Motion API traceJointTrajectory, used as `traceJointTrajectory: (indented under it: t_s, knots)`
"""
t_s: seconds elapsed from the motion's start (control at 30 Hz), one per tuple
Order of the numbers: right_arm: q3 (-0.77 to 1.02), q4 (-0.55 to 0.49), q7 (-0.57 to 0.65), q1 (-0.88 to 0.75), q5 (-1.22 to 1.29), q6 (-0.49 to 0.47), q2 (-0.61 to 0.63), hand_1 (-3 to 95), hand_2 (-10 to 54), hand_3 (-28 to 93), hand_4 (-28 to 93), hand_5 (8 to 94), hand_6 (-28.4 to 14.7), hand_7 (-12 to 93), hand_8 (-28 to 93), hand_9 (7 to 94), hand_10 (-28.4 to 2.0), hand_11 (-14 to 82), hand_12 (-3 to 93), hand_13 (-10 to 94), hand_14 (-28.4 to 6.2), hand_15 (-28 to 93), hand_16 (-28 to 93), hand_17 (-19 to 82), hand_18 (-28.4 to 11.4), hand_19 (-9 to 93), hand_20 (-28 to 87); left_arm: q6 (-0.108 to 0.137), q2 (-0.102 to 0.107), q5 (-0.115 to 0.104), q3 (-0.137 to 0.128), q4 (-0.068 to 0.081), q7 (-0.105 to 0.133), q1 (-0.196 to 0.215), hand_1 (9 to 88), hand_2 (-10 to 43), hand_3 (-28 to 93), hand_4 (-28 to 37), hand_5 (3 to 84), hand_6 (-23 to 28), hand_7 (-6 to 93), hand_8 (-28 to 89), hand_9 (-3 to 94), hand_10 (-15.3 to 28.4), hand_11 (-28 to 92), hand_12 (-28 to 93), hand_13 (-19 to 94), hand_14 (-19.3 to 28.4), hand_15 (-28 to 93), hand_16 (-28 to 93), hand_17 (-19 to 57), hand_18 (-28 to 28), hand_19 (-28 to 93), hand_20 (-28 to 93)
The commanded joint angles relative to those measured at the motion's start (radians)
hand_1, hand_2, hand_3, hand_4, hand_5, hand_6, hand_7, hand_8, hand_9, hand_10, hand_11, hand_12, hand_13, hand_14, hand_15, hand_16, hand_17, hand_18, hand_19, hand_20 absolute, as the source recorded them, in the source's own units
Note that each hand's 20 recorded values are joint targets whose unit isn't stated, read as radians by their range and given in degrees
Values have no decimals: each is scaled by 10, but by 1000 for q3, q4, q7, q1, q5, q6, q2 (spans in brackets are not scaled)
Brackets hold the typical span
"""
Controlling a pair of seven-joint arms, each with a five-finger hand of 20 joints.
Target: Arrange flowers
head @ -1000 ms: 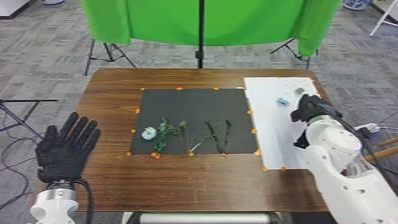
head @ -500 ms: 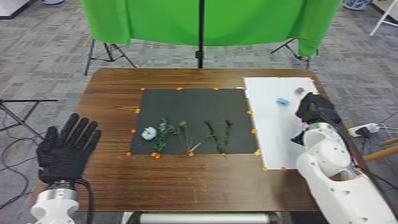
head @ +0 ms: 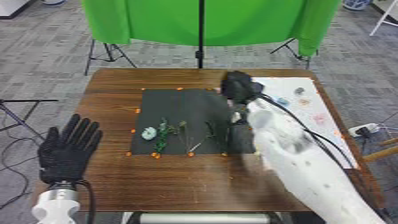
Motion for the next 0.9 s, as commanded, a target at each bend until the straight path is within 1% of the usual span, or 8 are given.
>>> traceJointTrajectory:
  t_s: [0.03, 0.1, 0.27, 0.37, 0.57, 0.63, 0.77, 0.9]
  knots:
    - [-73, 109, -140, 135, -270, -123, -289, 623, -95, 726, -283, 785, 4, 323, -18, 880, -112, 88, 383, 702, -87, 538, 413, 334, -224, 914, 442, 15, 30, -3, 46, 20, 8, -54, 257, 164, 757, -283, 437, 97, 103, -87, 363, 155, 184, 92, 265, 162, 313, -68, -74, 135, 326, 113]
    - [-72, 141, -154, 132, -318, -160, -328, 621, -95, 727, -283, 785, 4, 324, -20, 880, -112, 87, 382, 700, -87, 537, 412, 331, -223, 912, 443, 8, 39, -2, 58, 28, 7, -75, 257, 165, 757, -283, 437, 97, 103, -87, 363, 155, 183, 92, 265, 162, 313, -68, -74, 134, 326, 113]
    - [-86, 210, -172, 123, -406, -200, -386, 621, -95, 726, -283, 780, 5, 323, -27, 873, -110, 84, 379, 694, -86, 534, 414, 327, -222, 906, 446, 1, 60, -6, 66, 24, 29, -74, 257, 167, 754, -283, 436, 97, 102, -87, 362, 154, 184, 92, 265, 162, 314, -68, -74, 134, 326, 113]
    - [-67, 242, -174, 107, -483, -231, -425, 620, -95, 726, -283, 773, 6, 321, -30, 867, -108, 83, 377, 692, -83, 530, 414, 327, -222, 904, 448, 2, 75, -8, 71, 26, 24, -82, 257, 167, 754, -283, 436, 97, 102, -87, 362, 154, 184, 93, 265, 161, 313, -68, -74, 135, 327, 113]
    - [-86, 218, -163, 86, -514, -344, -426, 619, -95, 726, -283, 749, 6, 328, -35, 848, -106, 81, 371, 677, -80, 527, 418, 320, -222, 899, 452, -13, 73, -4, 70, 29, 21, -80, 257, 168, 754, -283, 437, 97, 103, -87, 363, 155, 184, 92, 266, 162, 315, -68, -75, 135, 328, 112]
    - [-85, 219, -156, 87, -514, -349, -427, 615, -95, 728, -283, 733, 5, 334, -46, 823, -107, 78, 360, 664, -81, 530, 412, 313, -222, 893, 454, 3, 72, -15, 71, 26, 25, -79, 257, 169, 754, -283, 437, 97, 103, -87, 362, 155, 184, 92, 266, 162, 315, -69, -75, 135, 328, 112]
    - [-88, 213, -117, 92, -455, -344, -426, 588, -95, 733, -283, 693, -4, 339, -69, 700, -124, 156, 218, 619, -89, 535, 382, 304, -226, 886, 457, 6, 70, -20, 71, 30, 22, -82, 257, 170, 756, -283, 438, 97, 104, -87, 365, 155, 186, 93, 266, 162, 316, -69, -75, 135, 329, 112]
    - [-95, 201, -89, 89, -421, -326, -422, 582, -95, 735, -283, 675, -7, 342, -77, 657, -130, 180, 166, 607, -92, 543, 372, 304, -226, 888, 454, 2, 67, -17, 74, 34, 7, -95, 257, 171, 757, -283, 441, 99, 107, -88, 367, 156, 190, 93, 267, 162, 320, -69, -74, 134, 329, 113]
